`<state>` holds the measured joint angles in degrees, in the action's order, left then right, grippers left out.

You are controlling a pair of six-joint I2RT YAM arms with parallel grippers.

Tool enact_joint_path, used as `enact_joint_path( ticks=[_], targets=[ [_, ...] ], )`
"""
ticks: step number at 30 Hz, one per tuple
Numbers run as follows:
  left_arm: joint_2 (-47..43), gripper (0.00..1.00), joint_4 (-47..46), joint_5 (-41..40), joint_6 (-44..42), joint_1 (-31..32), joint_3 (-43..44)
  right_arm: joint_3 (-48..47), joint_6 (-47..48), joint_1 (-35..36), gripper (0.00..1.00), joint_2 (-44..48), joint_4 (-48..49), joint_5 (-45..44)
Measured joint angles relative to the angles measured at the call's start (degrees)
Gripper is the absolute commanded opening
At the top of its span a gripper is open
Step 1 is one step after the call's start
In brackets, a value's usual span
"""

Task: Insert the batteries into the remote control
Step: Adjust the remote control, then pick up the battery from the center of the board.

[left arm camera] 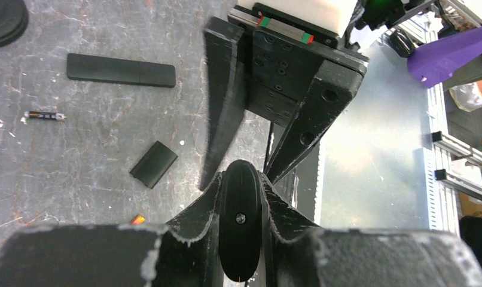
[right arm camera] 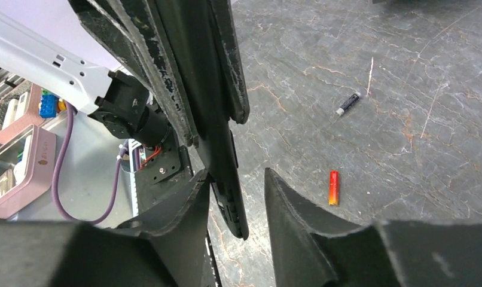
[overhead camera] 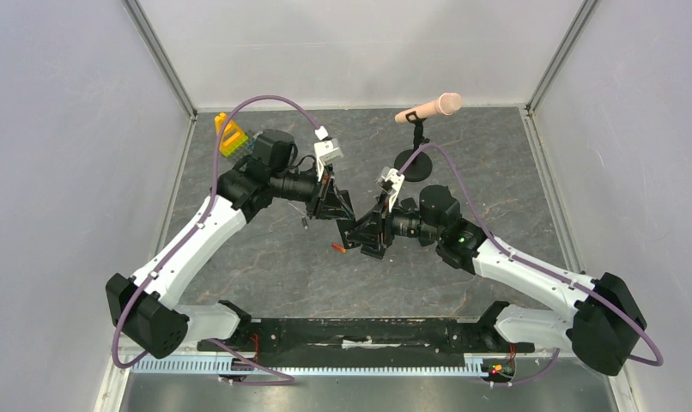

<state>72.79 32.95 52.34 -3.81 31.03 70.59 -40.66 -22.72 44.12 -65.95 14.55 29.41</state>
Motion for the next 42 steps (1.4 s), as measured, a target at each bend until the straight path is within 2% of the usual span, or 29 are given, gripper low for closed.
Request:
enact_joint_path(
  ticks=[1,4,7,10,12,18,21,25,31,37,42],
  targets=[
    [0.00,0.02,0.02,-0.04,0.00,-0.07,0.00,0.00,-0.07,0.00,0.59,-0.07,0.11,0.09],
    [0.00,0.02,0.57,-0.20,0.31,-0.22,0.02,-0.02,-0.22,-0.20,0.81,-0.28,0.13,-0.83],
    [-0.02,0.02,0.57,-3.10,1.20,-0.83,-0.09,0.00,-0.28,-0.48,0.87,-0.09,0.39,-2.23],
    [-1.09,0.02,-1.49,-9.44,4.07,-2.32,-1.90,0.00,-0.42,-0.59,0.87,0.81,0.63,-3.45],
    [-3.04,0.02,-2.60,-17.16,6.27,-4.24,-4.37,0.00,-0.66,-0.59,0.85,1.46,0.96,-4.07],
    [-6.38,0.02,-2.89,-35.93,11.21,-7.89,-6.51,-0.55,-0.87,-0.57,0.66,-1.75,-0.17,-7.10],
    [-7.67,0.02,-2.36,-46.88,13.92,-8.20,-7.17,-1.90,0.37,0.00,0.62,-6.62,-2.38,-10.10],
    [-9.75,0.02,-1.36,-55.98,16.44,-8.63,-8.85,-5.20,4.26,2.93,0.60,-14.36,-7.15,-15.10],
    [-10.99,0.02,0.59,-61.11,20.04,-9.11,-10.12,-12.24,9.77,8.09,0.57,-25.90,-12.39,-19.67],
    [-10.95,0.02,1.40,-60.85,22.64,-11.61,-11.30,-18.99,13.35,10.25,0.49,-34.14,-18.08,-23.74],
    [-10.95,0.02,1.20,-58.90,24.30,-13.97,-12.15,-20.65,14.51,10.93,0.41,-37.00,-20.13,-25.88]
  ],
)
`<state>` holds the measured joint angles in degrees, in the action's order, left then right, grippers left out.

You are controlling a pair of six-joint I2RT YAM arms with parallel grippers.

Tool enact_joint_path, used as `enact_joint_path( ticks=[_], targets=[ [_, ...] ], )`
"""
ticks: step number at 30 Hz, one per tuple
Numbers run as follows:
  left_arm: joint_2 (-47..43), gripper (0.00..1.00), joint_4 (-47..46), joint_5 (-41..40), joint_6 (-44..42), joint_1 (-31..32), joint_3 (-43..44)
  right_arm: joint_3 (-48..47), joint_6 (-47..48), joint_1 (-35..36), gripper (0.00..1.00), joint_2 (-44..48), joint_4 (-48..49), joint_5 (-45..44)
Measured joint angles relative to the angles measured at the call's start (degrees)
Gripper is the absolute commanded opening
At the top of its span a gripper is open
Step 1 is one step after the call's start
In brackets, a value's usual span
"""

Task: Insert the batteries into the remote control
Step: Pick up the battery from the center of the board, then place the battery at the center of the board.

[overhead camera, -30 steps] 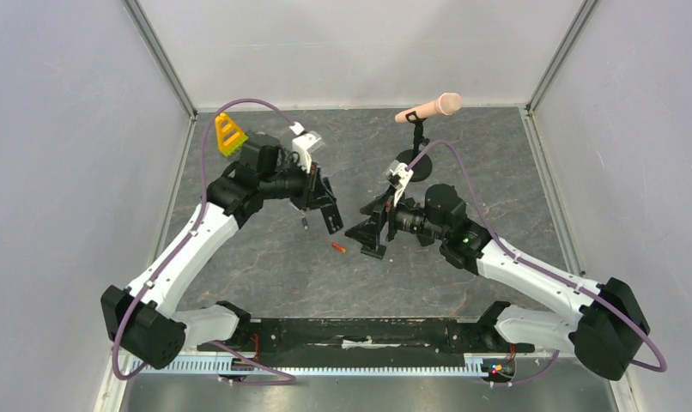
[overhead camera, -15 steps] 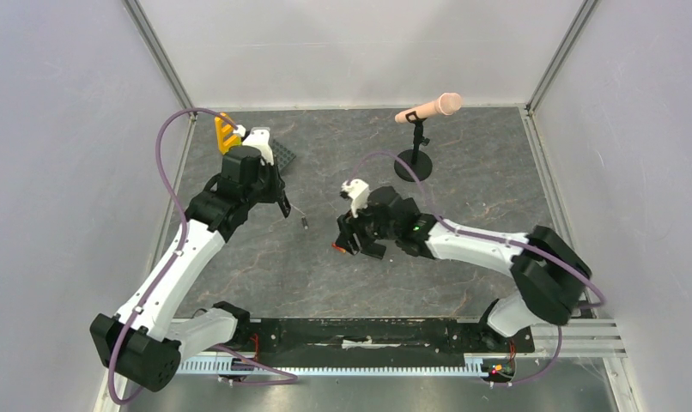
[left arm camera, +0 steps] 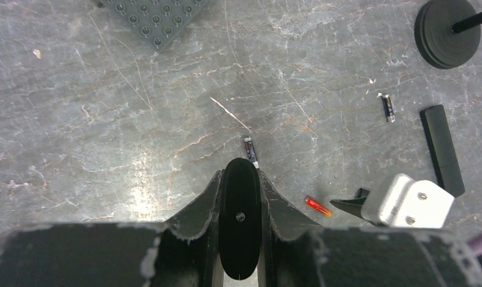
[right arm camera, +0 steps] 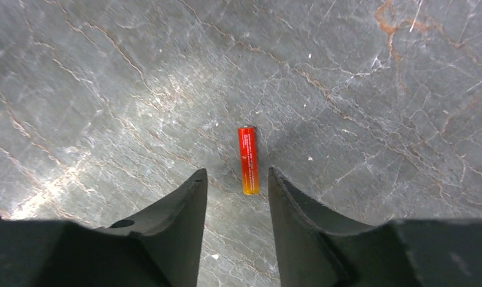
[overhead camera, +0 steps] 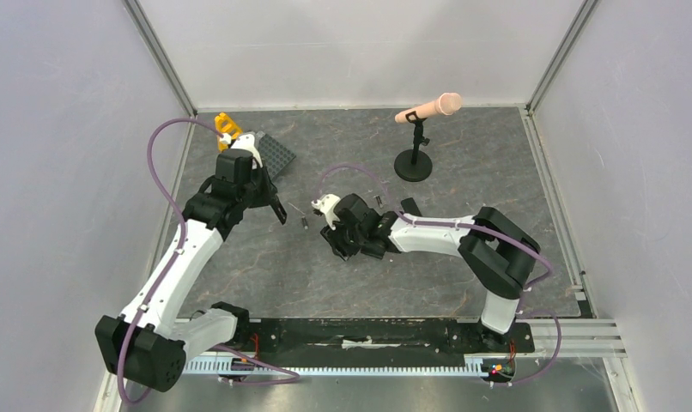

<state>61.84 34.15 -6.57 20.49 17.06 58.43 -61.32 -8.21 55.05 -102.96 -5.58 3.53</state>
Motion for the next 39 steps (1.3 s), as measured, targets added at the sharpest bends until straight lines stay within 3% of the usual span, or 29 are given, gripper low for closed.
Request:
enact_joint_path(
  ticks=[7,9,13,21,28,39],
  targets=[
    [0.50,0.02,-0.46,3.91,1.29,-2.32,-1.09,-2.56,0.17,0.31,0.27,-4.04,-2.71,-2.36],
    [0.76,0.02,-0.63,4.68,1.36,-2.69,-1.18,-3.26,-0.13,0.31,0.14,-4.39,-3.02,-3.08],
    [1.25,0.02,-1.55,6.73,1.42,-3.13,-1.29,-3.91,-2.78,0.31,0.01,-4.96,-3.80,-4.94],
    [1.57,0.02,-4.31,12.17,2.73,-3.13,-2.62,-2.78,-19.80,-2.12,0.00,-1.44,-7.61,-11.65],
    [3.17,0.02,-8.28,17.94,6.12,-3.10,-4.46,5.99,-41.33,-7.08,0.00,11.89,-11.26,-19.78],
    [5.16,0.02,-14.88,23.28,12.00,-0.44,-9.01,11.34,-74.36,-7.43,0.00,16.33,-31.54,-22.88]
  ],
)
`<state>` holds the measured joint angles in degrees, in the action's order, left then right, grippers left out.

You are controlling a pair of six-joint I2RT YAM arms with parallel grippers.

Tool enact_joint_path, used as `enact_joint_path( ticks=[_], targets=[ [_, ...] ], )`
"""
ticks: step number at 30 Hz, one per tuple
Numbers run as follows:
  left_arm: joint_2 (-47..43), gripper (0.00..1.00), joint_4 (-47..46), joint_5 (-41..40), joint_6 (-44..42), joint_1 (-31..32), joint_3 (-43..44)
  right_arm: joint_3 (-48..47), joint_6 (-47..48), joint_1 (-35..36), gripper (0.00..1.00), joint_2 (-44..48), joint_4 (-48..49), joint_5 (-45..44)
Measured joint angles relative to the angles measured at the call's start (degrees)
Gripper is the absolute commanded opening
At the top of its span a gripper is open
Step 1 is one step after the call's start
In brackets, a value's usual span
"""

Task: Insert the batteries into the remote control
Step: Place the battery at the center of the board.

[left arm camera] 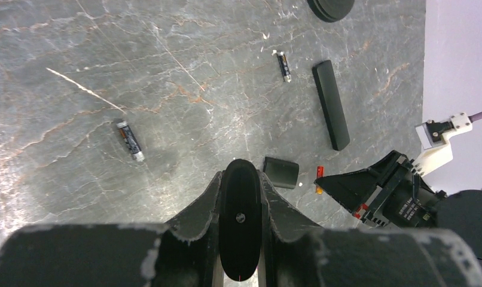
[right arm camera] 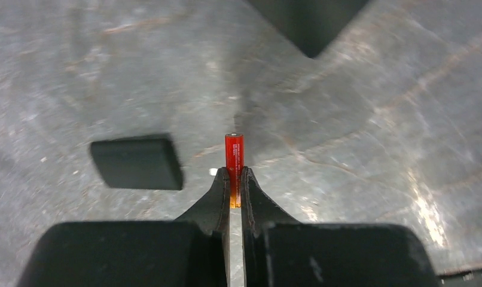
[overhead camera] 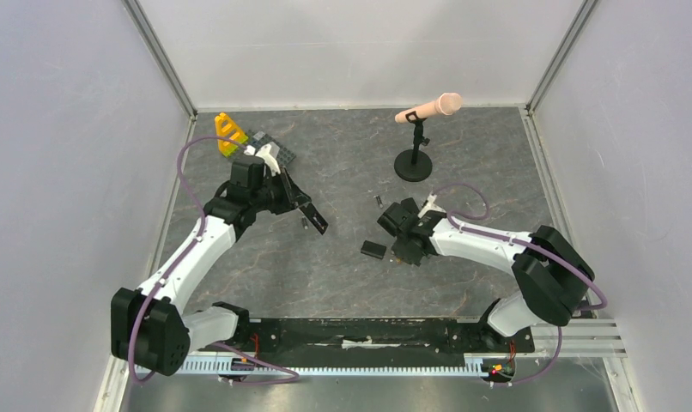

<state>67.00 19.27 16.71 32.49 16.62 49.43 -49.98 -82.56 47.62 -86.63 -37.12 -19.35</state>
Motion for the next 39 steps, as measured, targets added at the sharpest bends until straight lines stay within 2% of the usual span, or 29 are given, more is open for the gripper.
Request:
enact_joint_path(
  ticks=[3,7,11,17,20,23,26,32,39],
  targets=[
    [0.24,0.02,-1.18,0.35,0.55,0.87,-0.81,1.07,-5.70,0.11,0.01,0.37,-3.72,0.20],
    [0.83,0.02,-1.88,0.42,0.61,1.14,-1.40,2.78,-10.91,0.48,0.30,1.49,-5.77,-0.04],
    [0.90,0.02,-2.01,0.42,0.61,1.14,-1.57,2.91,-12.70,0.61,0.45,1.88,-5.68,-1.77],
    [1.18,0.02,-2.78,0.57,0.55,1.14,-1.60,3.06,-9.55,0.66,0.53,8.79,-4.42,-6.97],
    [1.99,0.02,-3.45,1.88,0.55,1.14,-1.62,5.20,-0.66,0.66,0.51,15.08,-0.44,-8.81],
    [2.49,0.02,-3.63,3.61,0.50,1.14,-1.73,8.15,15.98,0.39,0.57,20.59,4.17,-8.26],
    [2.51,0.02,-3.61,5.25,0.17,1.14,-1.99,9.79,35.39,-0.26,0.61,23.34,7.52,-3.17],
    [2.49,0.02,-2.91,6.14,-1.07,1.14,-2.34,11.06,66.71,-0.48,0.65,24.76,11.61,9.05],
    [2.62,0.02,-1.55,6.14,-1.75,1.14,-2.01,10.75,92.96,-0.48,0.66,19.61,12.59,14.53]
  ],
)
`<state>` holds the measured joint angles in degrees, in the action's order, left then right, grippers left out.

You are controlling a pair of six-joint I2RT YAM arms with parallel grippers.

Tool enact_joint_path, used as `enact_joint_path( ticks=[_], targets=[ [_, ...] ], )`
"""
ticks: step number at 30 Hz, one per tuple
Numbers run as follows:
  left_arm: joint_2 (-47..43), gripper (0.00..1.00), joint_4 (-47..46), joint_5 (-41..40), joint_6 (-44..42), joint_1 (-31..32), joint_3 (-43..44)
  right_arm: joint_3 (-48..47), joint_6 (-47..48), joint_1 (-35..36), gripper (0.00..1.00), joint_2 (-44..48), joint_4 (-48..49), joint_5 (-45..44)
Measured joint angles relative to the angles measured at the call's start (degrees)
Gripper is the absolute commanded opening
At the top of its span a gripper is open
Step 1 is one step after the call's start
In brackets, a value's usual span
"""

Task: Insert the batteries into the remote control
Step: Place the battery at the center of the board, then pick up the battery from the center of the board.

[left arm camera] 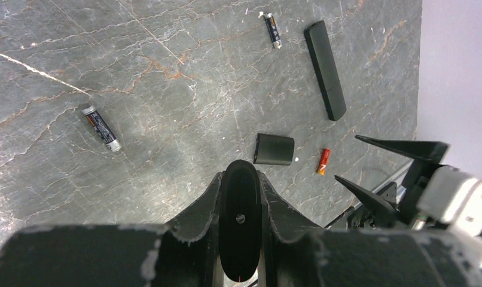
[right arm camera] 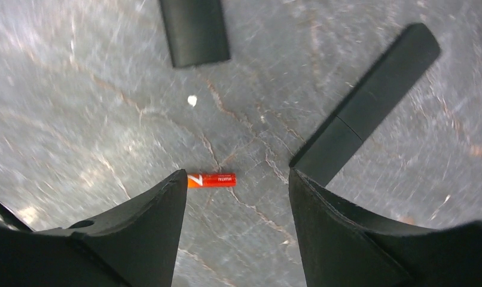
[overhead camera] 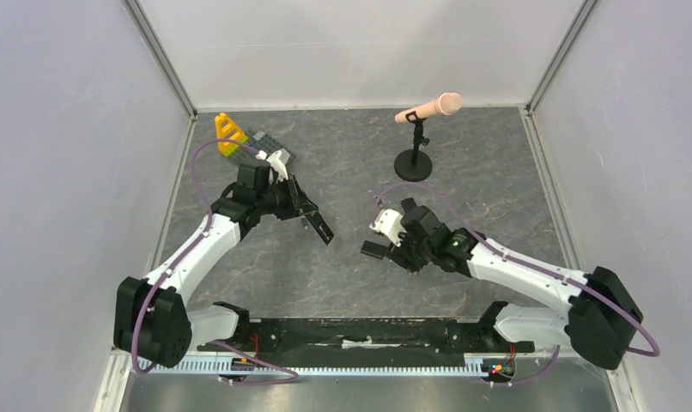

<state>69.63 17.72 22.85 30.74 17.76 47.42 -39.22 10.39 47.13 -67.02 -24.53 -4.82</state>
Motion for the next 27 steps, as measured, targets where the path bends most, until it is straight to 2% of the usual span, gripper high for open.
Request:
enact_joint_path(
  ticks=[7,11,18,20,27],
  targets=[
    [0.17,0.02,0.61,0.22,0.00,0.00,0.70,-0.28,19.43,-2.19,0.65,-5.51,-5.90,6.67],
    [0.17,0.02,0.76,0.24,0.00,0.00,0.70,-0.35,25.90,-4.09,0.65,-7.15,-7.91,9.55],
    [0.63,0.02,0.83,0.22,0.00,0.00,0.74,-2.14,31.78,-4.37,0.62,-12.83,-8.94,12.26],
    [0.72,0.02,0.85,0.22,0.00,0.00,0.74,-3.19,32.94,-4.63,0.59,-14.16,-9.05,12.57],
    [0.74,0.02,1.33,0.22,0.00,0.00,0.74,-5.57,34.45,-5.42,0.35,-17.33,-9.60,13.57]
  ],
)
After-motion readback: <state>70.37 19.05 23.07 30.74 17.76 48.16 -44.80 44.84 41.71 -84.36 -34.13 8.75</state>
